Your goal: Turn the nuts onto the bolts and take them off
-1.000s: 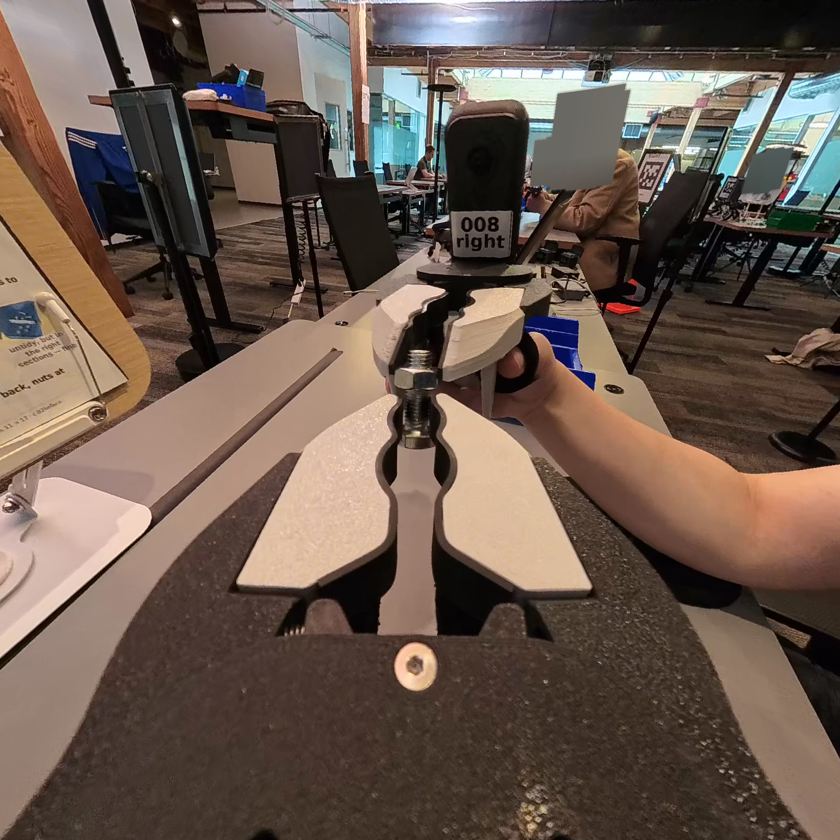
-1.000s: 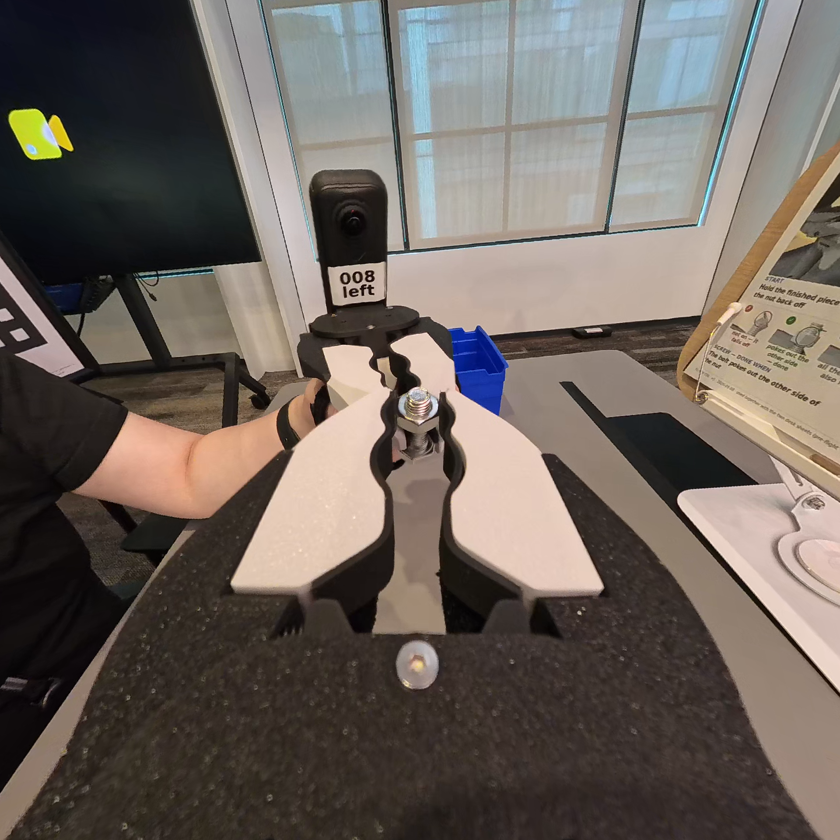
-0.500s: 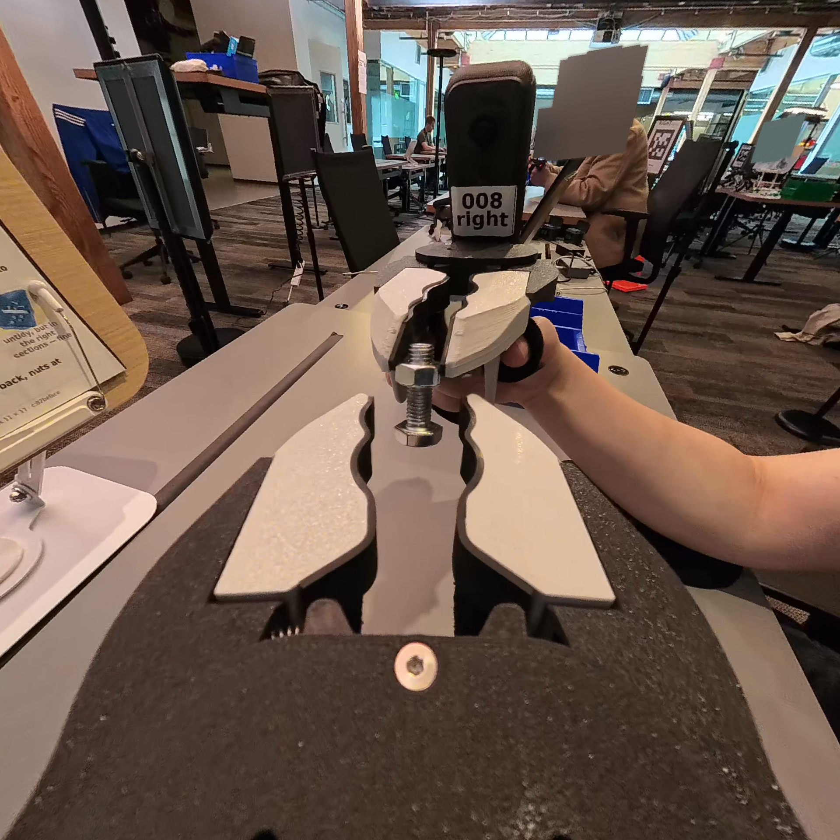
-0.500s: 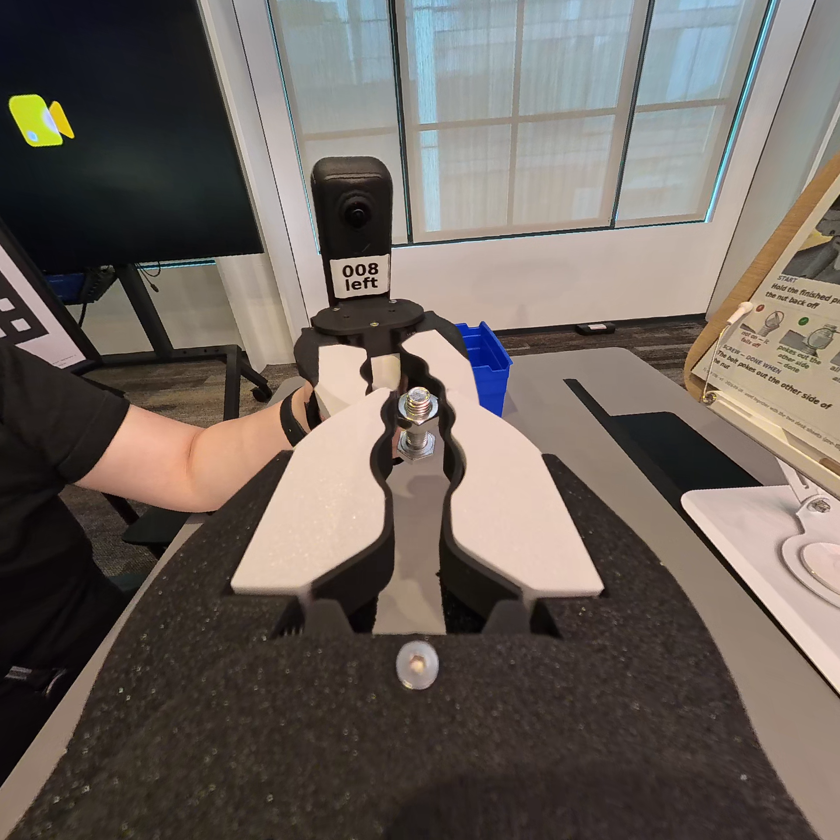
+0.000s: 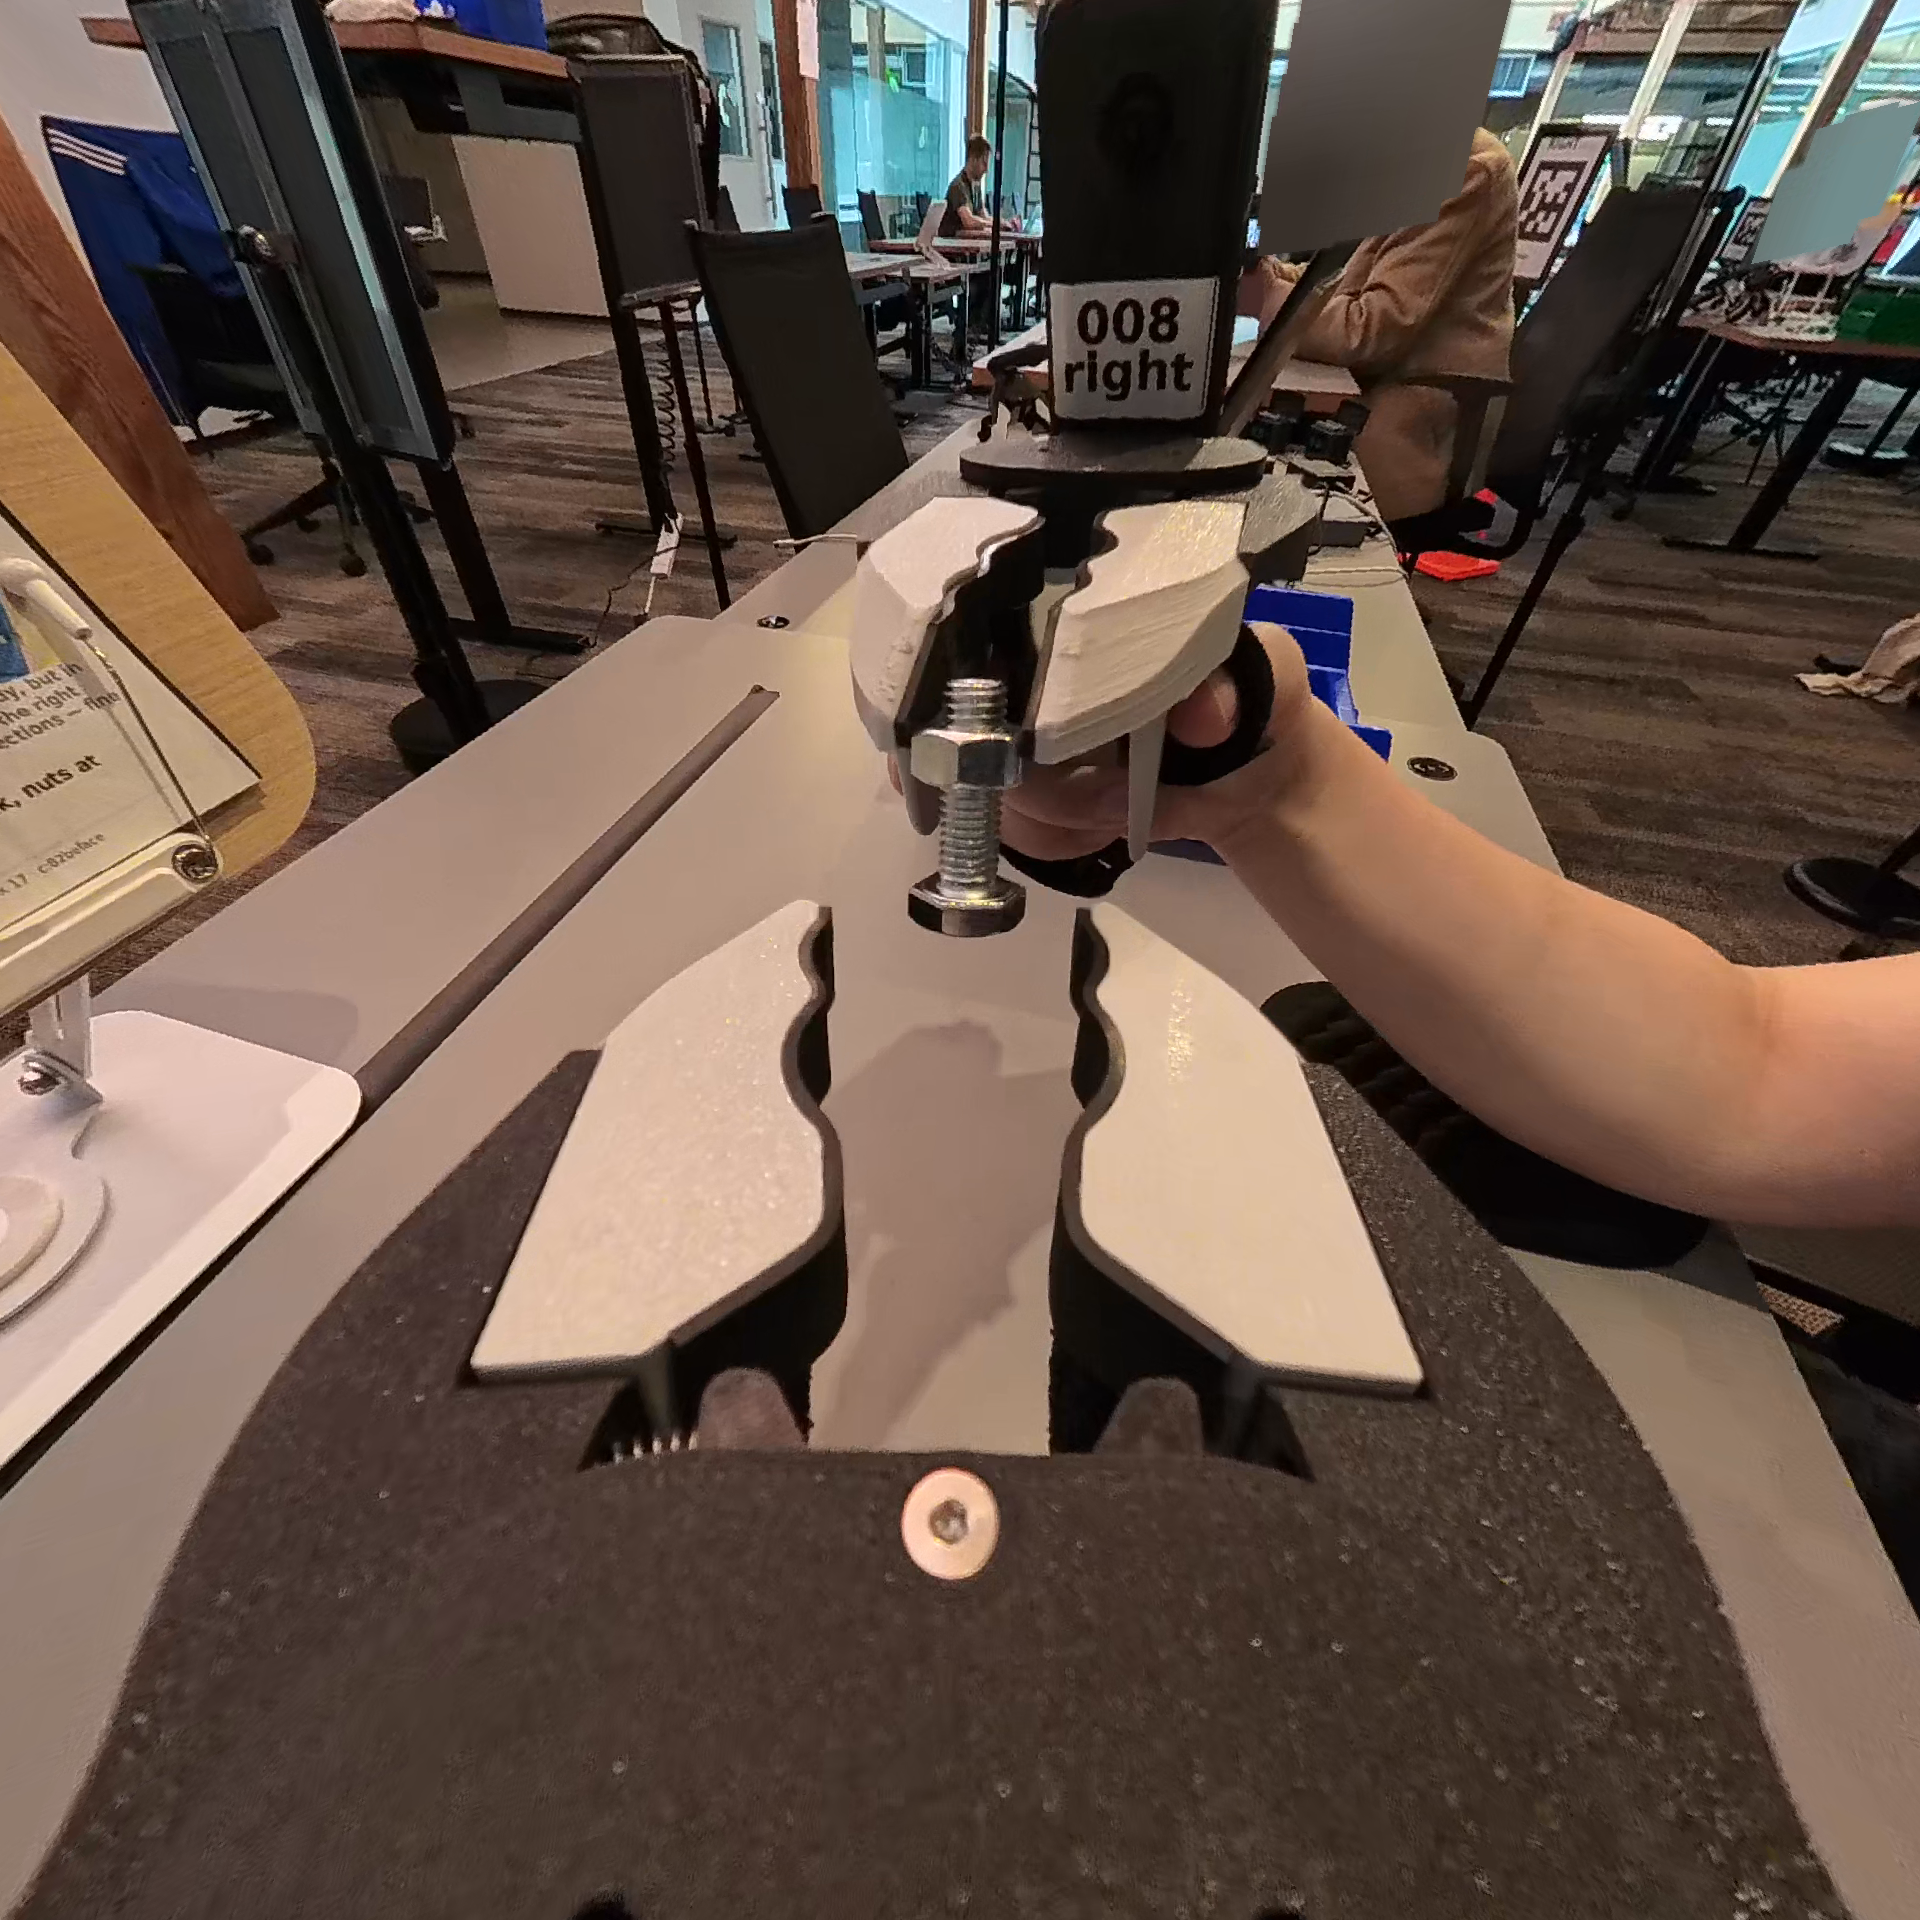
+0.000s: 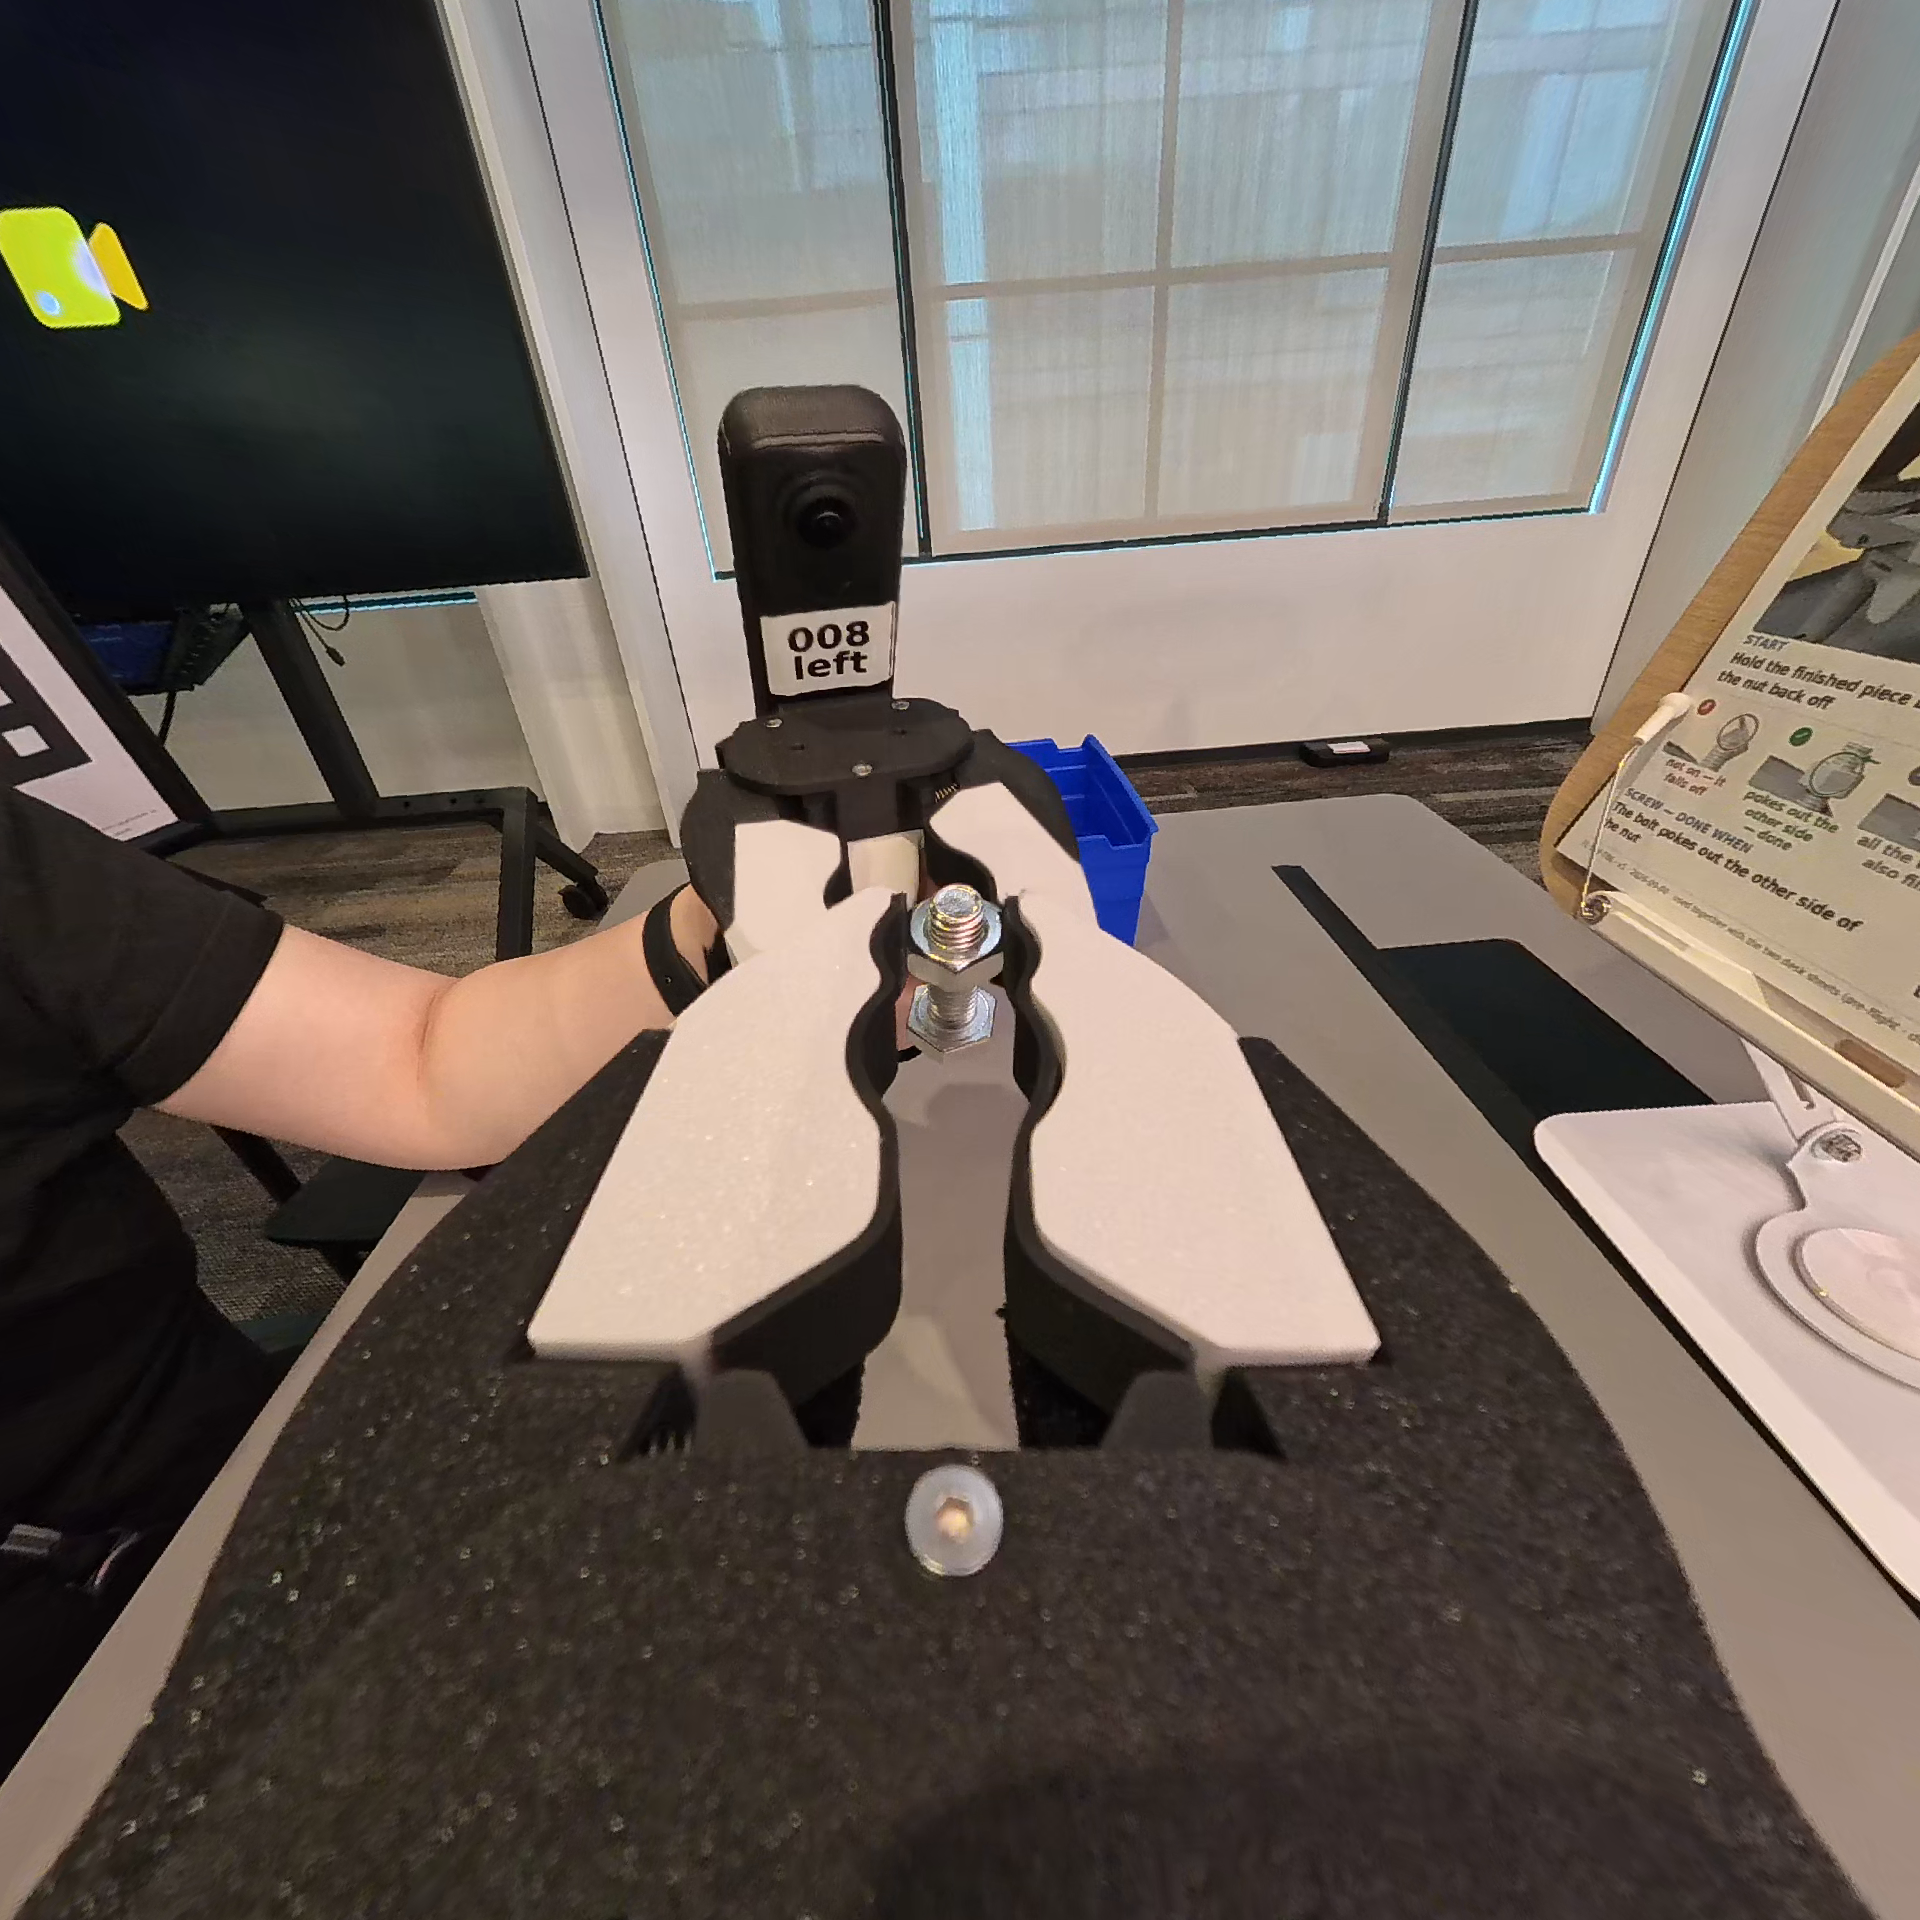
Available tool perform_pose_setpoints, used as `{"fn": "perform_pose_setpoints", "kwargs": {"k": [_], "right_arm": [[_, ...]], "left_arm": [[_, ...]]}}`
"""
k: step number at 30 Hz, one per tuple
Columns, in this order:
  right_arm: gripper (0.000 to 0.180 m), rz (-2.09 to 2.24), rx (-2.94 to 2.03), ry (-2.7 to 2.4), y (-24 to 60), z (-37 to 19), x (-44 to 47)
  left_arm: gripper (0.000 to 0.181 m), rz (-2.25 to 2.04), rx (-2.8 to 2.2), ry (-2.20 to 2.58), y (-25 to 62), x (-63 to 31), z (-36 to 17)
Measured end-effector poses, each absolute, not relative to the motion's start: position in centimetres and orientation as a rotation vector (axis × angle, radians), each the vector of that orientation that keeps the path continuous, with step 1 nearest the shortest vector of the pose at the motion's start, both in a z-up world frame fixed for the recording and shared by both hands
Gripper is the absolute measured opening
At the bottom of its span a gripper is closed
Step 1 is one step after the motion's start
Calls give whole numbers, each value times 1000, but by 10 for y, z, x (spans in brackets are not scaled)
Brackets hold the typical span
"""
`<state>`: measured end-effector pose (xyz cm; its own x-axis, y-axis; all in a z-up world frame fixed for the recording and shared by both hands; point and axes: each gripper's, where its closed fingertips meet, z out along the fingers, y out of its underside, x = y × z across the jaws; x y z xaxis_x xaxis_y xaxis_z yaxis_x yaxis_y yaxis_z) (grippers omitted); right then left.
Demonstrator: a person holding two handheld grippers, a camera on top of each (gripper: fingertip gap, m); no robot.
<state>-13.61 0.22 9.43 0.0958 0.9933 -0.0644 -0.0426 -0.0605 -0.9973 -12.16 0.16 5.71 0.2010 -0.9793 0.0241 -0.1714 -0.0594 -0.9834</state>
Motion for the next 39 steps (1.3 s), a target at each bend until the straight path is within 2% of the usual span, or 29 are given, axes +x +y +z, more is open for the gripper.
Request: {"fn": "perform_pose_setpoints", "kwargs": {"k": [11, 39], "right_arm": [[17, 1175, -1283, -1097, 3, 90, -137], [17, 1138, -1218, -1296, -23, 80, -138]], "left_arm": [[43, -969, -1456, 1162, 1, -117, 57], [23, -976, -1421, 1341, -21, -110, 44]]}}
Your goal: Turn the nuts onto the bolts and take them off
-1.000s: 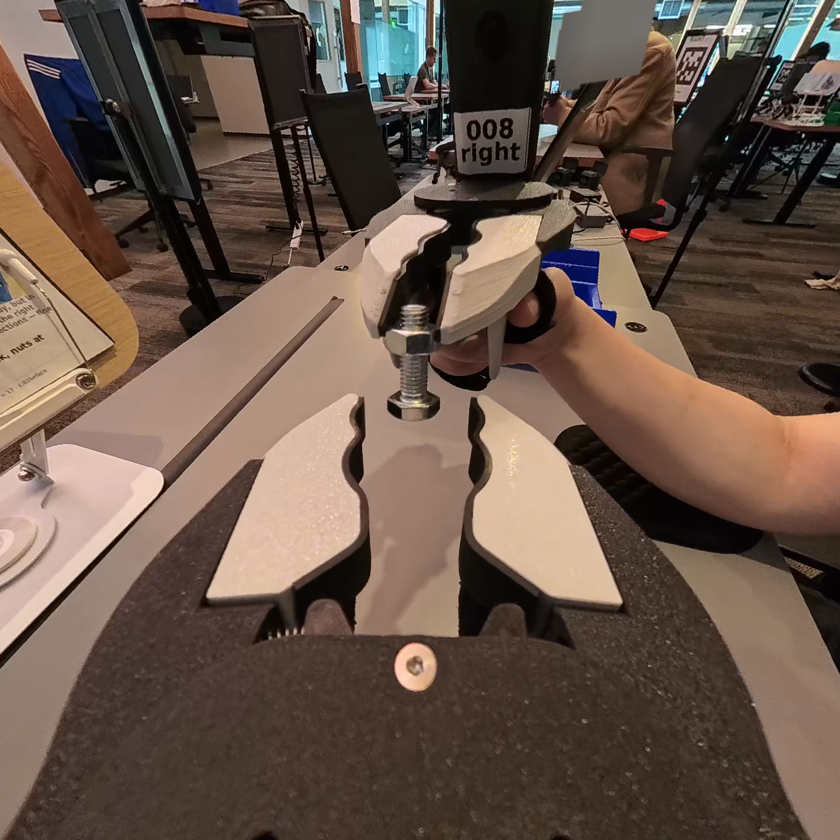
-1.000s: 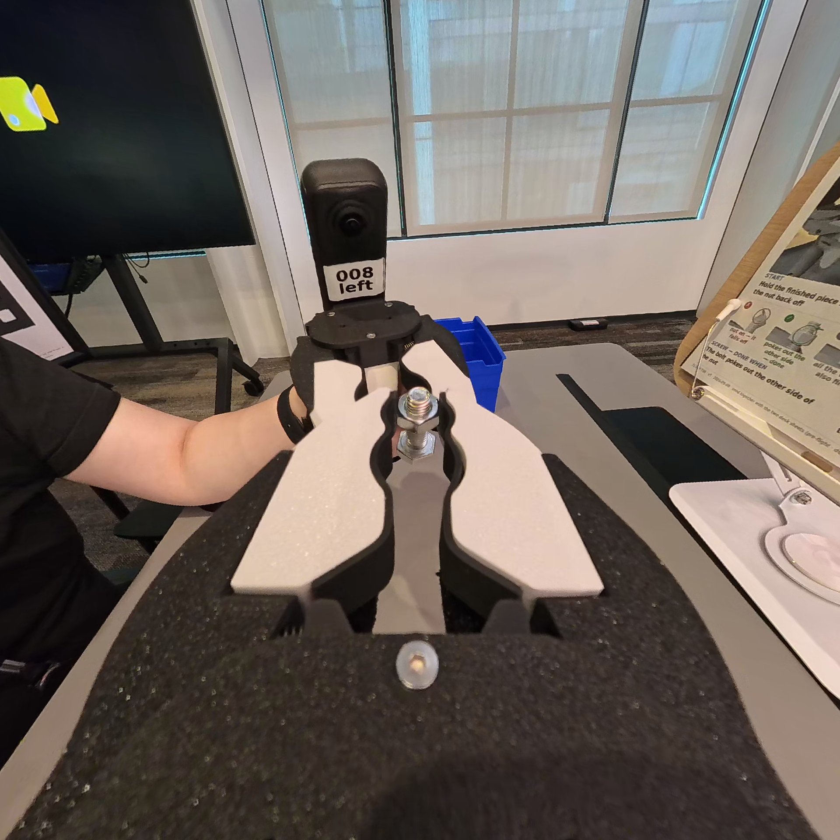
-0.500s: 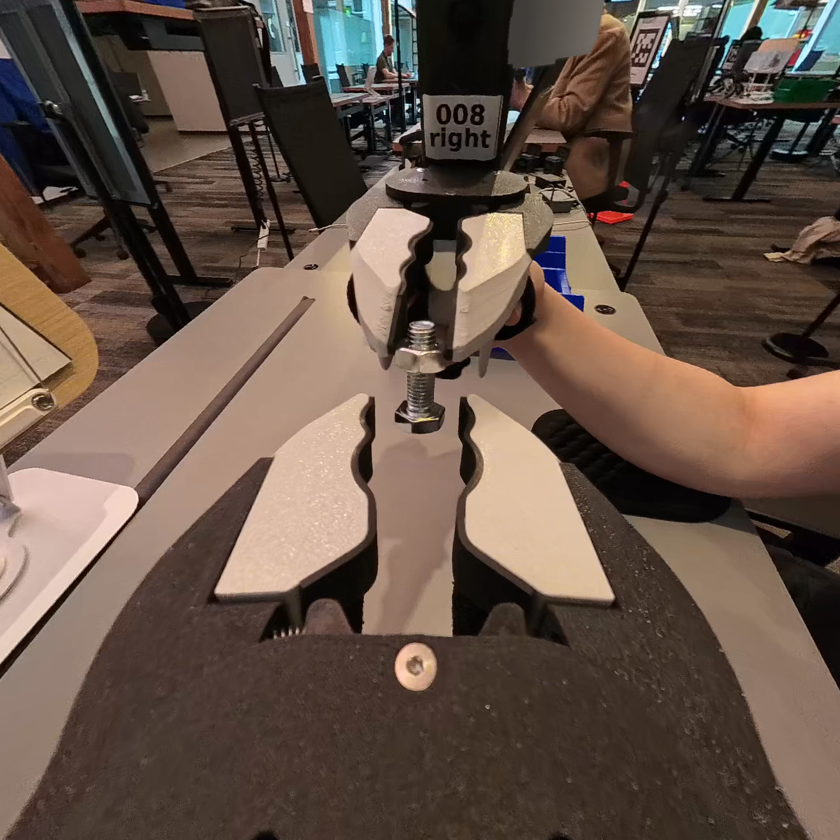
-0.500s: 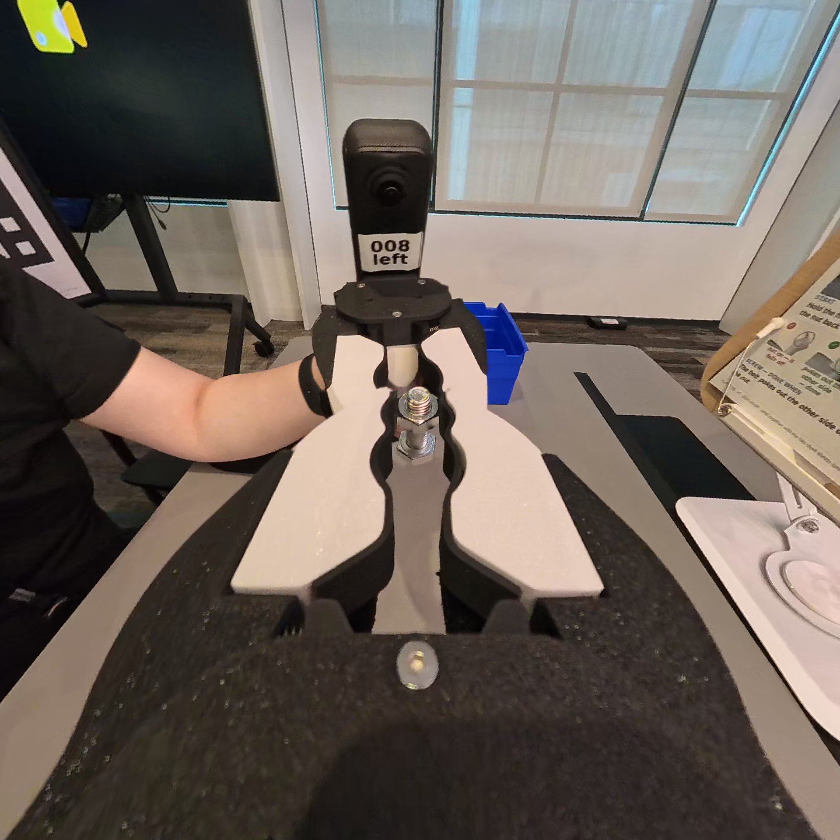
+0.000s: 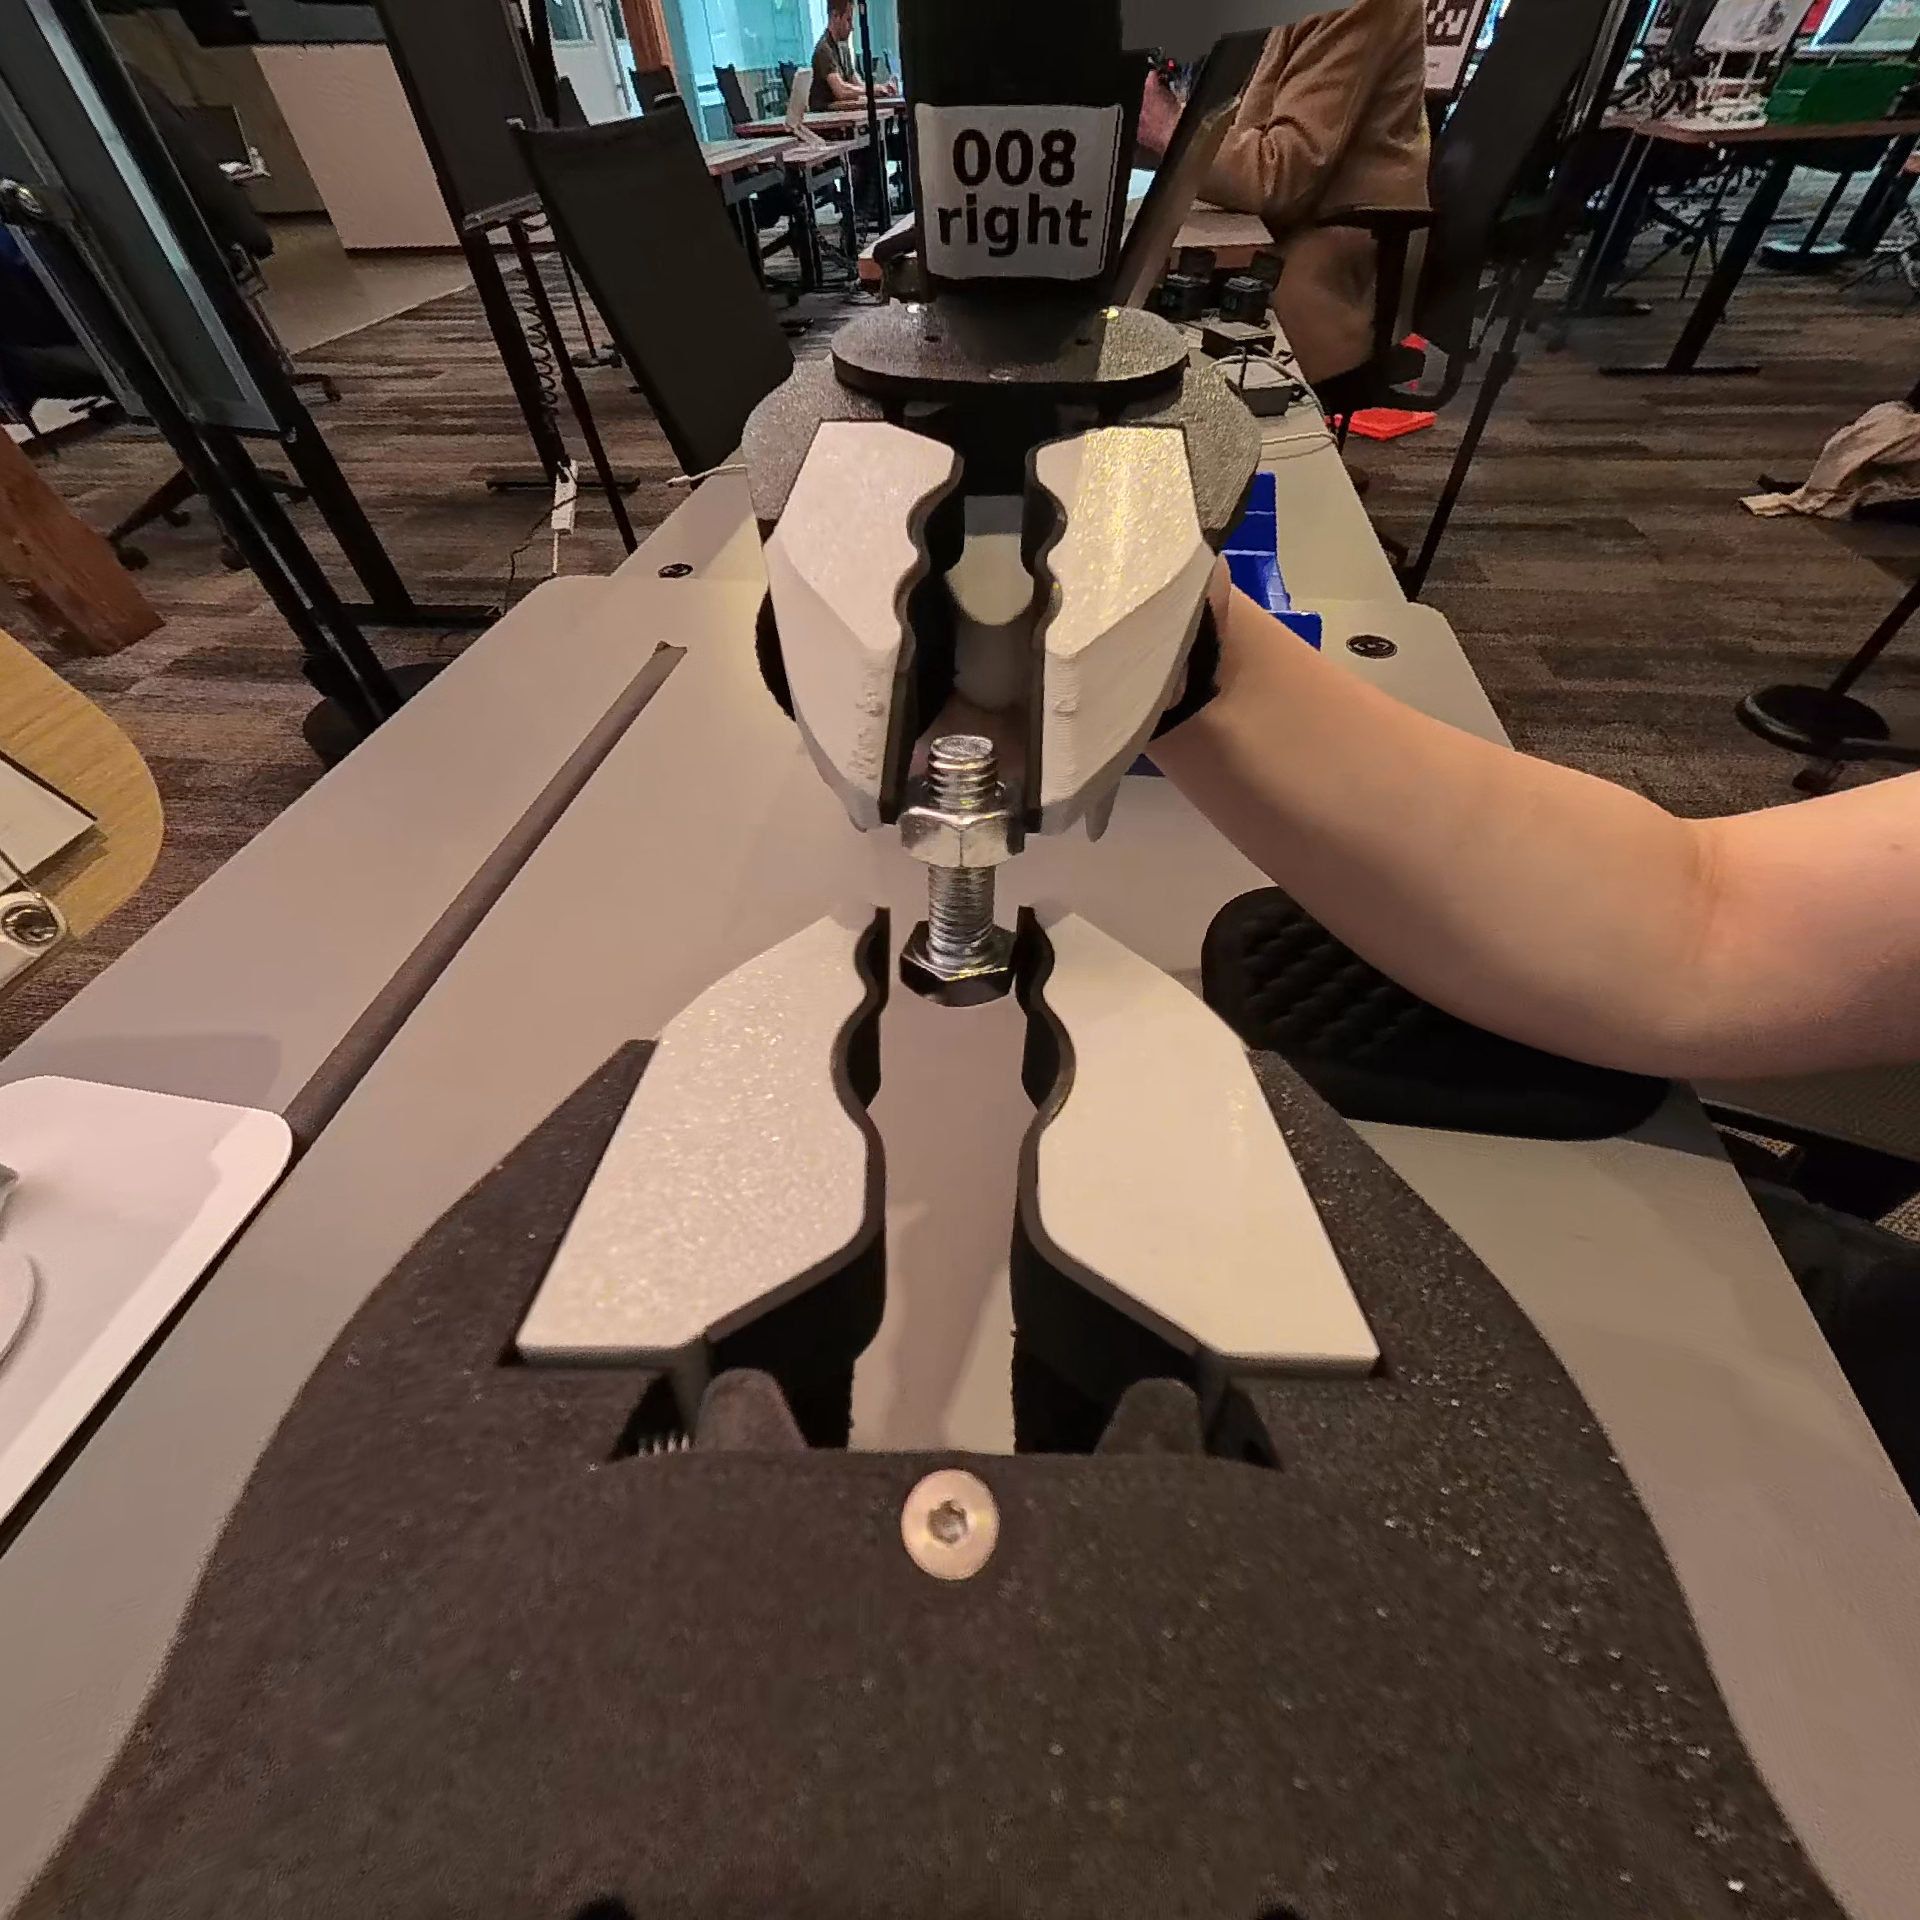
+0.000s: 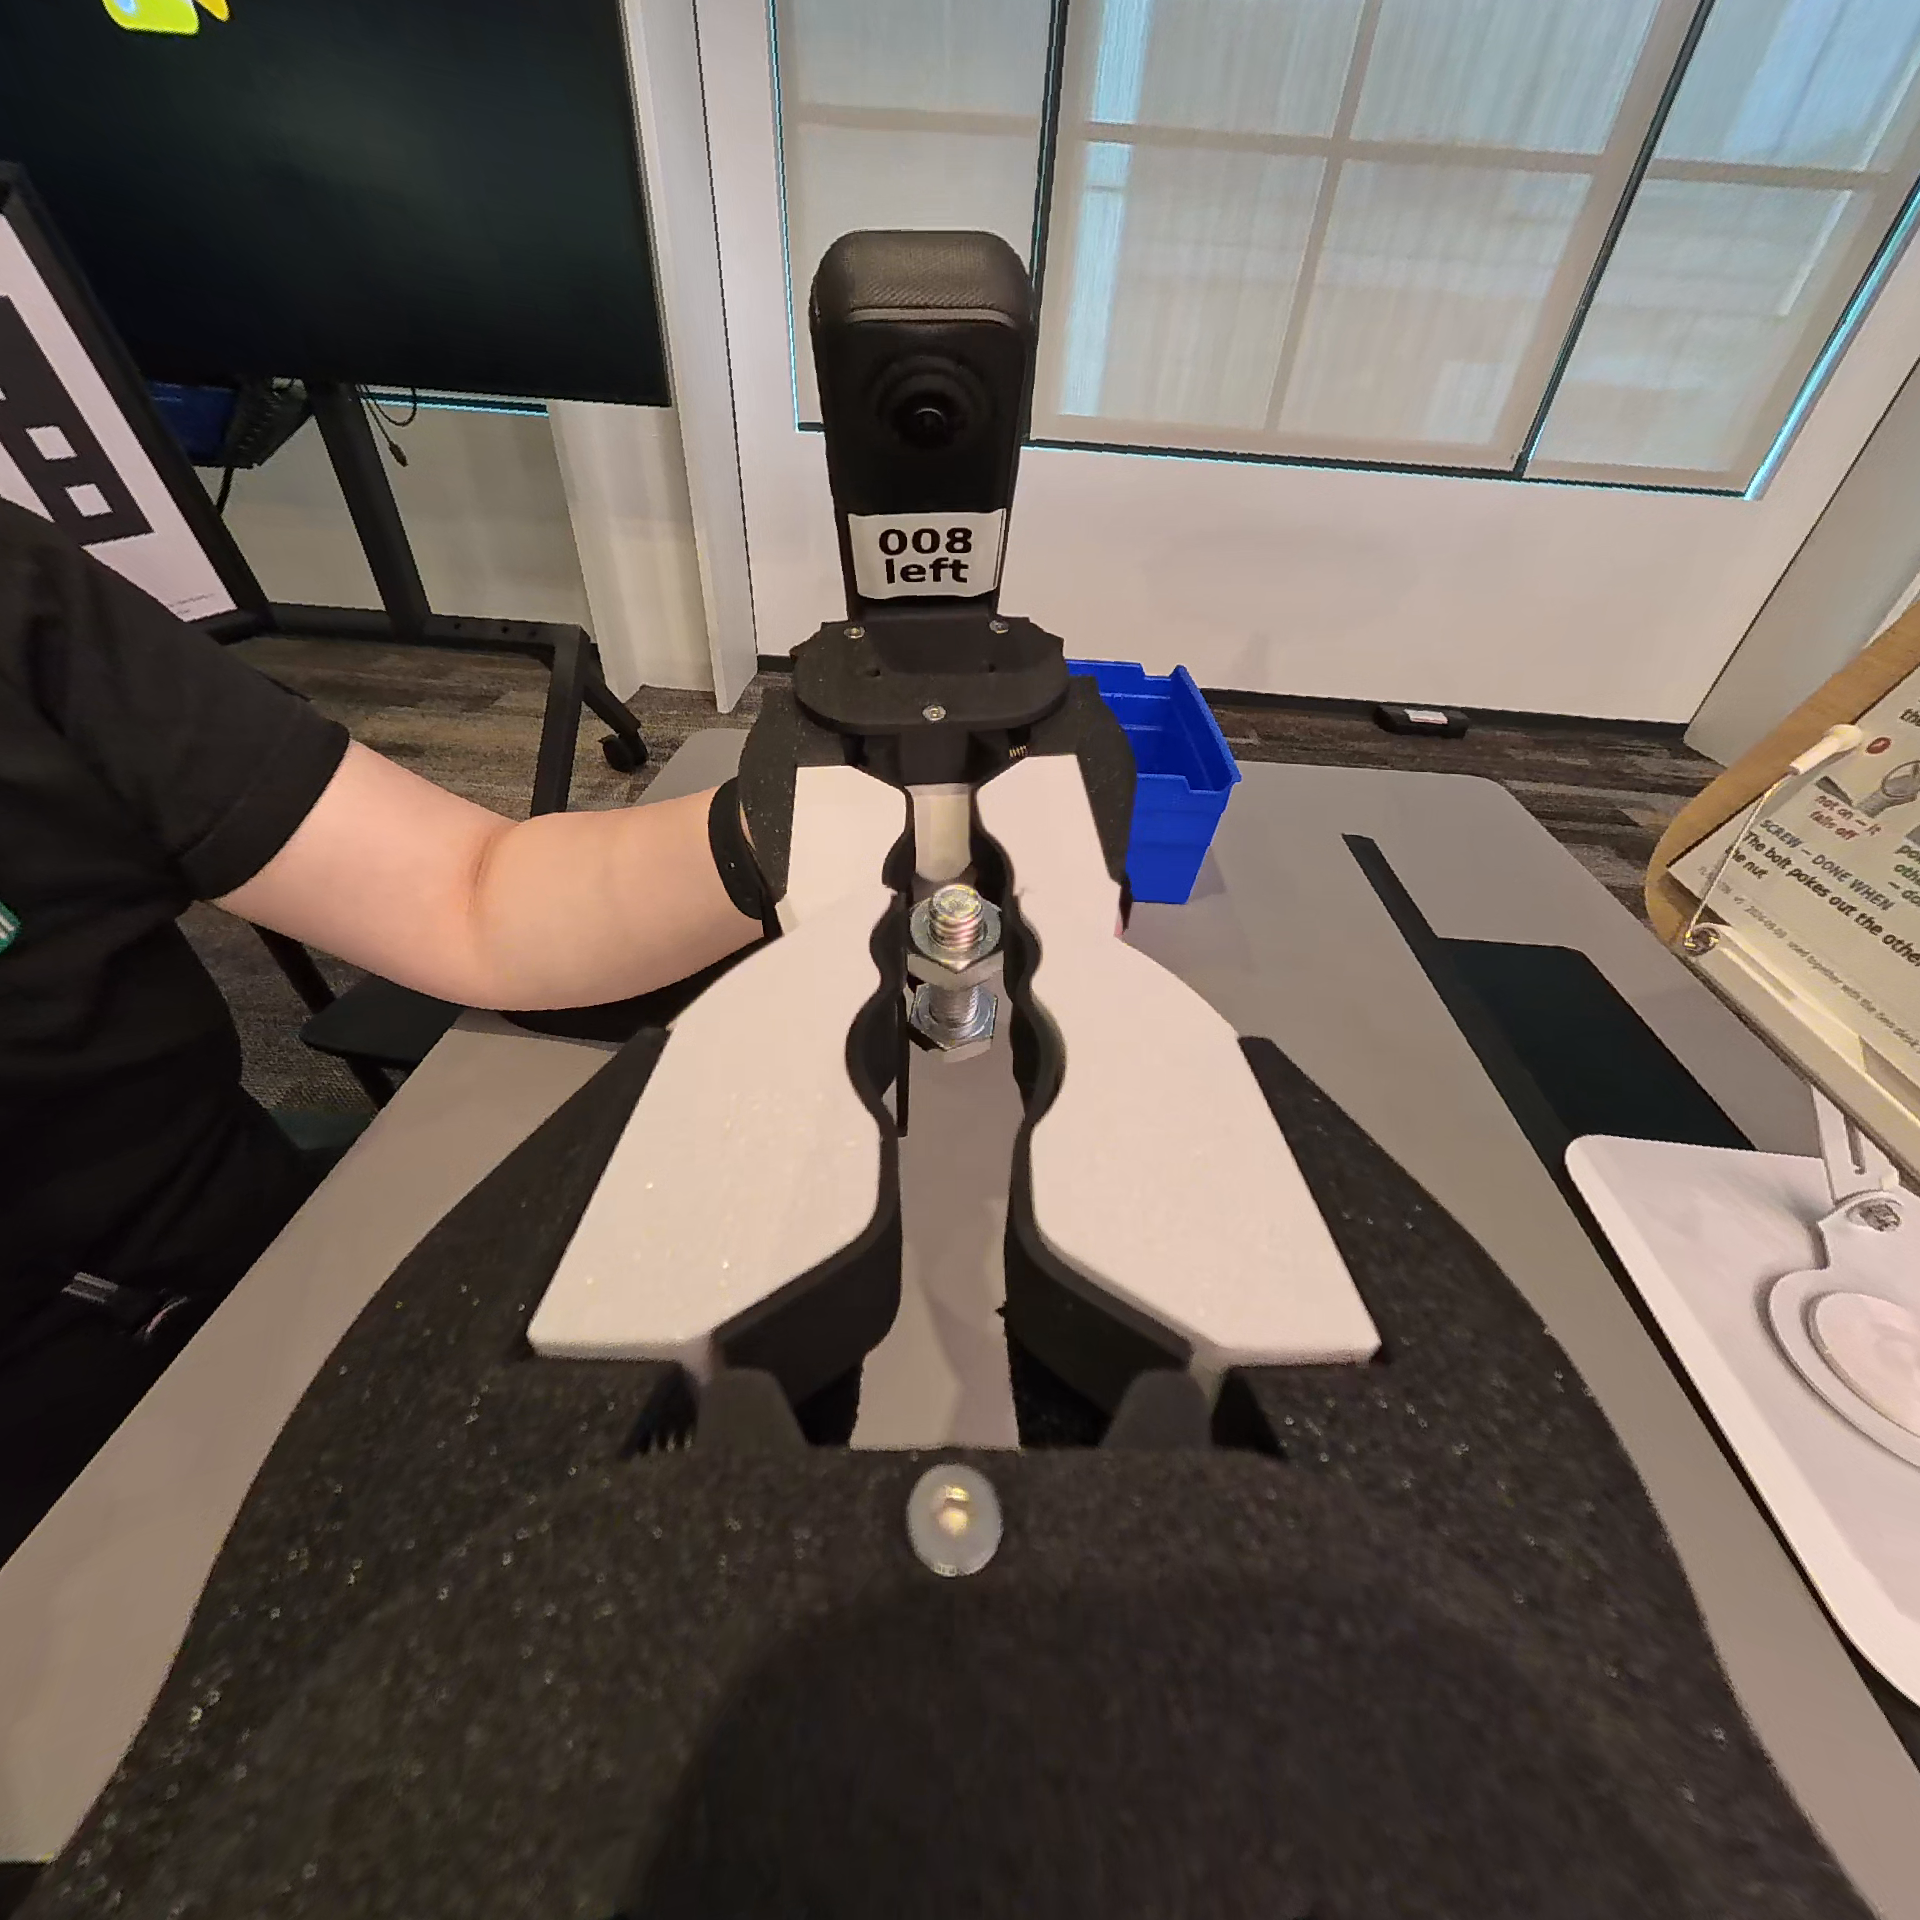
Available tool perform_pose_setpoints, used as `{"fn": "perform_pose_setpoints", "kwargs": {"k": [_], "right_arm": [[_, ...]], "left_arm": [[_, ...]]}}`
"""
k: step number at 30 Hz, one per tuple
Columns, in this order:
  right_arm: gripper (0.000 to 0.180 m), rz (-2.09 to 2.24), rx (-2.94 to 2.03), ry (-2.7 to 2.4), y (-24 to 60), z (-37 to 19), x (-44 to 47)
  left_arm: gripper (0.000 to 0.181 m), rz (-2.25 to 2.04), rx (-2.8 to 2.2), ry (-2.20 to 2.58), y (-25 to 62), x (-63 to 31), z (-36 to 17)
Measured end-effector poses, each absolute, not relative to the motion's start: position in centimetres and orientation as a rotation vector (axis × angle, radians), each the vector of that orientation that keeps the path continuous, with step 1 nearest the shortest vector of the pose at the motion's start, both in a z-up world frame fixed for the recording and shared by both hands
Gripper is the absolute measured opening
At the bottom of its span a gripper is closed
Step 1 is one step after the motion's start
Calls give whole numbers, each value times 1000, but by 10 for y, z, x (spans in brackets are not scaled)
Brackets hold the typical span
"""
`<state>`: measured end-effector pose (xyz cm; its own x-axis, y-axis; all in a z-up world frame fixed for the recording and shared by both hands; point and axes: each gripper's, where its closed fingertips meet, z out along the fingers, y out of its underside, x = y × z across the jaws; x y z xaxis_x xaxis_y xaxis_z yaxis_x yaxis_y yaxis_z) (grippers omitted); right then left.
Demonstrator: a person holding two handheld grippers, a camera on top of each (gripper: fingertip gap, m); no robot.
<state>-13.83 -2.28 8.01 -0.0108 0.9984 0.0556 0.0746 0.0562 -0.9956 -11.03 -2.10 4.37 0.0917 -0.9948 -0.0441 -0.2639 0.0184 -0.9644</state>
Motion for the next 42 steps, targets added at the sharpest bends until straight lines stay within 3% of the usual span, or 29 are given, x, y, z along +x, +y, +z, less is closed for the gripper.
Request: {"fn": "perform_pose_setpoints", "kwargs": {"k": [12, 20, 25, 42], "right_arm": [[17, 1129, -1225, -1300, -22, 78, -137], [17, 1122, -1216, -1298, -23, 81, -135], [17, 1114, -1226, -1286, -19, 80, -133], [18, 1118, -1201, -1264, -20, 84, -132]], "left_arm": [[19, -964, -1422, 1346, -21, -108, 42], [28, -952, -1422, 1323, -18, -111, 44], [20, -940, -1417, 1329, -18, -110, 44], [20, -883, -1388, 1339, -16, -110, 44]]}}
